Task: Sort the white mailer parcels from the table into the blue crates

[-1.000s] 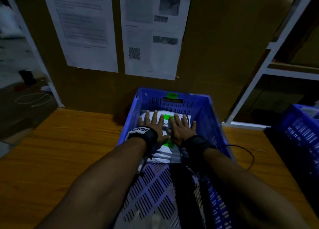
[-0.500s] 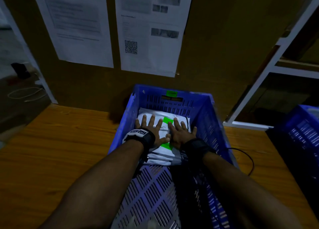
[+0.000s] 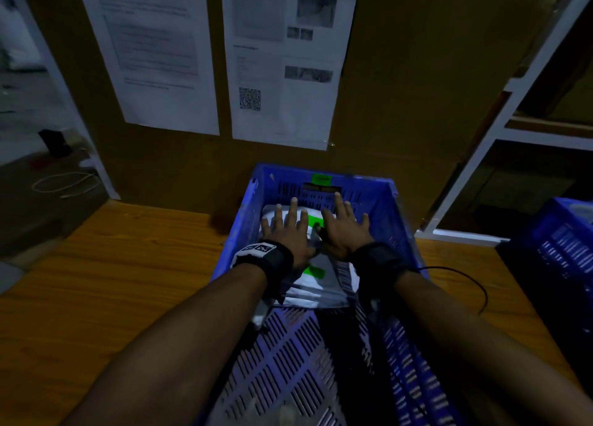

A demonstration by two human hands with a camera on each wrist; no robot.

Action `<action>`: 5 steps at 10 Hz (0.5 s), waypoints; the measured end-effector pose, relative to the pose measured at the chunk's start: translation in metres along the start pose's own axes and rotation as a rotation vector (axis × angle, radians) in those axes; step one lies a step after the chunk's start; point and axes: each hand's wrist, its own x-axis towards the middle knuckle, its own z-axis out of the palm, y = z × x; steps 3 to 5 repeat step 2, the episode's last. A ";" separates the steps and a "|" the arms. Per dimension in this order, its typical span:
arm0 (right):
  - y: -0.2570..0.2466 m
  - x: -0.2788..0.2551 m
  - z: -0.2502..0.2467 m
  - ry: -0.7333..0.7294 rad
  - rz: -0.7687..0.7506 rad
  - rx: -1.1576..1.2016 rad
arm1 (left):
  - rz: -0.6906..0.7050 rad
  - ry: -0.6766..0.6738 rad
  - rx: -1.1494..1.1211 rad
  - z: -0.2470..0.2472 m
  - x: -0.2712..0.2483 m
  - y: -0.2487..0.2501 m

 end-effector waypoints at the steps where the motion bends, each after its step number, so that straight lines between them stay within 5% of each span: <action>1: -0.004 -0.010 -0.046 0.103 -0.039 -0.036 | 0.032 0.140 0.055 -0.032 -0.009 0.014; 2: 0.003 -0.026 -0.090 0.304 -0.088 -0.081 | 0.099 0.288 0.079 -0.068 -0.021 0.028; 5: 0.003 -0.026 -0.090 0.304 -0.088 -0.081 | 0.099 0.288 0.079 -0.068 -0.021 0.028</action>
